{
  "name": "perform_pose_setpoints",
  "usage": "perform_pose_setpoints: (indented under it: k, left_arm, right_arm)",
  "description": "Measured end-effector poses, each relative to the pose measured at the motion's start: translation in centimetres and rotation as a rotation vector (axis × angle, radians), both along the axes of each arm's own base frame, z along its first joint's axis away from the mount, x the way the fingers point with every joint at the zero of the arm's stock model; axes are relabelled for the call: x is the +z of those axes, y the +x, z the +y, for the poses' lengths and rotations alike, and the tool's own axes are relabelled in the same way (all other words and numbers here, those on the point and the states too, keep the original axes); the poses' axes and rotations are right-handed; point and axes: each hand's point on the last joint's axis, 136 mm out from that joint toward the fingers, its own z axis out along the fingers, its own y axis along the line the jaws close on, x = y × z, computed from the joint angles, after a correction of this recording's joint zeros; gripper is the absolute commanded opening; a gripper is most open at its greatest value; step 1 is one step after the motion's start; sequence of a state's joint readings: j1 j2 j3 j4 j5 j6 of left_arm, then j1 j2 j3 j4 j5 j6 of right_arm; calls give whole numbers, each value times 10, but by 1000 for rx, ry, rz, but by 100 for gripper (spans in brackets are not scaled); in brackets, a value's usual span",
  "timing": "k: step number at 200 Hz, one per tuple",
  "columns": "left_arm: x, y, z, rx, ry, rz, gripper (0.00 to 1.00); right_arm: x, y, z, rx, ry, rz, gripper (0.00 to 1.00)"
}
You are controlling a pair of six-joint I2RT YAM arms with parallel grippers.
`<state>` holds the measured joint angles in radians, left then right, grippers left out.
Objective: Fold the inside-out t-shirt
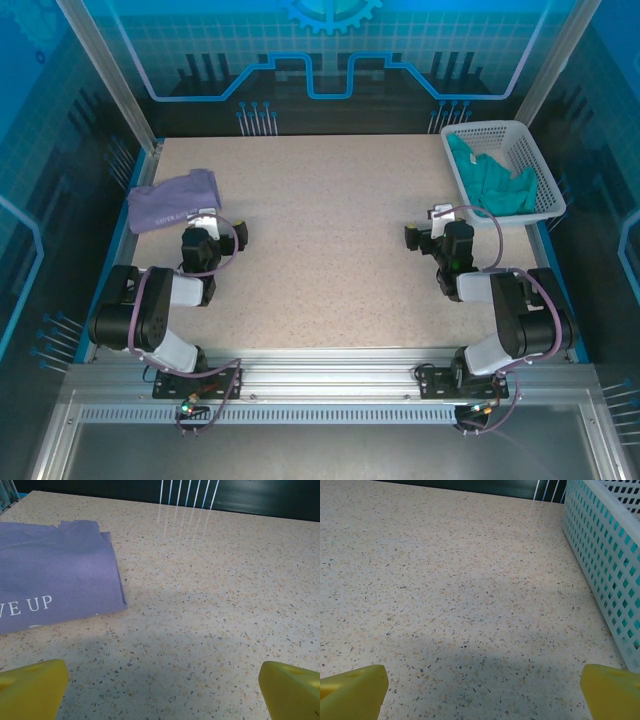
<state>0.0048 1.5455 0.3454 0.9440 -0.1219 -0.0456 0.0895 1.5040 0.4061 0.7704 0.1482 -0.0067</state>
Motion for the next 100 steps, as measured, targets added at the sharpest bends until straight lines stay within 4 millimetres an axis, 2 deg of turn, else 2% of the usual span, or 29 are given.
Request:
perform_pose_setpoints:
  k: [100]
  left_arm:
    - [2, 0, 0, 0, 0, -7, 99]
  right_arm:
    - [0, 0, 0, -1, -1, 0, 100]
